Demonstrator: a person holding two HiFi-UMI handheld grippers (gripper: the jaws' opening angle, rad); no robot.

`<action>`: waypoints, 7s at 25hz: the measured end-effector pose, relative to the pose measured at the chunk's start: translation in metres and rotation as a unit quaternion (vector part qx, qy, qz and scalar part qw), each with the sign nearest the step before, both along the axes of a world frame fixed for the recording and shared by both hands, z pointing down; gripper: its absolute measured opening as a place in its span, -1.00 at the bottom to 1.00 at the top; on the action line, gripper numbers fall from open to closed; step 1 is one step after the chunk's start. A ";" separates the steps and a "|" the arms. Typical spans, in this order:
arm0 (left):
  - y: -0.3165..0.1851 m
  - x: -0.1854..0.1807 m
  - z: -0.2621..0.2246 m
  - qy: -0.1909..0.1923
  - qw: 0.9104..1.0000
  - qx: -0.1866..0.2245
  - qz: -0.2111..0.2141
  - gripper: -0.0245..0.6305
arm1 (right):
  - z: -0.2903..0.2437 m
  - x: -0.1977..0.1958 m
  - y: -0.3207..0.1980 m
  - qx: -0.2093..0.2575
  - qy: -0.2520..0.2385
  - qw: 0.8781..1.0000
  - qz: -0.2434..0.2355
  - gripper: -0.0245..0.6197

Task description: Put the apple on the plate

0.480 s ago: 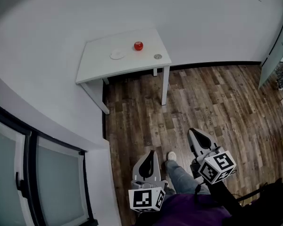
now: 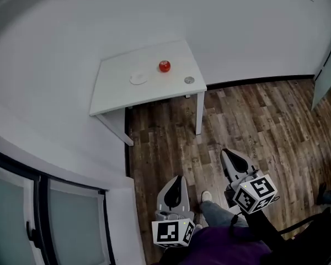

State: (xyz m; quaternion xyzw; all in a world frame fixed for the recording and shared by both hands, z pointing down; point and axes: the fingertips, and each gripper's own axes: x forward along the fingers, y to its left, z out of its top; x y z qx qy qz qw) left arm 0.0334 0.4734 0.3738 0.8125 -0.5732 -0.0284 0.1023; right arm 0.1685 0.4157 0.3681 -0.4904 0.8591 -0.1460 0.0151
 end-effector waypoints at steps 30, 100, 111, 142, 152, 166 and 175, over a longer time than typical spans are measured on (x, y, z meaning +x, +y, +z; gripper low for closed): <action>-0.192 -0.024 0.005 -0.001 0.999 -0.007 -0.039 -0.91 | 0.007 -0.019 -0.197 -0.014 -0.001 0.999 -0.030 -0.89; -0.673 -0.073 0.075 -0.039 0.995 -0.090 -0.002 -0.68 | 0.034 -0.081 -0.675 -0.045 0.014 0.998 -0.037 -0.89; -0.704 -0.060 0.139 -0.109 0.981 -0.135 0.088 -0.44 | 0.030 -0.091 -0.701 -0.045 0.011 0.999 -0.005 -0.89; -0.734 -0.037 0.249 -0.160 0.943 -0.240 0.168 0.23 | 0.040 -0.086 -0.719 -0.060 0.038 0.997 0.022 -0.89; -0.732 -0.039 0.240 -0.158 0.945 -0.229 0.171 0.21 | 0.040 -0.091 -0.716 -0.059 0.039 0.997 0.023 -0.89; -0.728 -0.086 0.213 -0.147 0.962 -0.208 0.097 0.21 | 0.041 -0.116 -0.712 -0.055 0.028 0.998 -0.013 -0.89; -0.724 -0.134 0.204 -0.147 0.968 -0.203 0.027 0.21 | 0.043 -0.136 -0.709 -0.053 0.028 0.998 -0.037 -0.89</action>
